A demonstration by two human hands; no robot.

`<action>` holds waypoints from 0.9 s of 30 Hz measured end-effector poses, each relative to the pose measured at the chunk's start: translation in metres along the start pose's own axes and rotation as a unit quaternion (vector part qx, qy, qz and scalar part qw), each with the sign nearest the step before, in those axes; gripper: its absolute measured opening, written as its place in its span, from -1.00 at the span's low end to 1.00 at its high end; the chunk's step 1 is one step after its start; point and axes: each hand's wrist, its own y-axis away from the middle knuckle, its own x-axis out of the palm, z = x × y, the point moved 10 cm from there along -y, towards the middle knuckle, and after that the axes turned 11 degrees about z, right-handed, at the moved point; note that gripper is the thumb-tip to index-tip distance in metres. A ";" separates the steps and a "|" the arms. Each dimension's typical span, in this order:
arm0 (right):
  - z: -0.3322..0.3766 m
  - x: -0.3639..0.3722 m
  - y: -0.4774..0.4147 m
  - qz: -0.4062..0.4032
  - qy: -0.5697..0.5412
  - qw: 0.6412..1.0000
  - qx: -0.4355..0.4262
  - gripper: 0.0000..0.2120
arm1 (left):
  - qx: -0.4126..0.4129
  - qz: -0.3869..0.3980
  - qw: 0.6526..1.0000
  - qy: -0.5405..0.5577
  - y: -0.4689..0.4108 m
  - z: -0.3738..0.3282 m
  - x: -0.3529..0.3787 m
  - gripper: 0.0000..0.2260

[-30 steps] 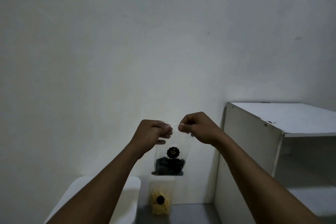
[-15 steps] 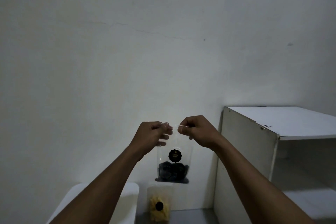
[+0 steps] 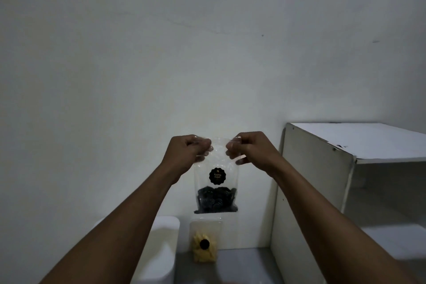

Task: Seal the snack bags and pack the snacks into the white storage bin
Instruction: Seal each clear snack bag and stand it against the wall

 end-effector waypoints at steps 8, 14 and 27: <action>0.007 -0.002 0.000 -0.012 0.013 0.999 -0.032 -0.82 | -0.018 0.012 1.000 0.020 0.001 0.004 0.003 -0.82; 0.000 -0.002 -0.004 -0.022 0.002 0.999 -0.030 -0.88 | -0.035 0.013 0.999 -0.027 -0.003 0.005 -0.002 -0.87; 0.022 -0.002 -0.012 -0.026 0.037 0.999 -0.028 -0.87 | 0.000 -0.014 1.000 -0.018 -0.007 -0.011 -0.010 -0.83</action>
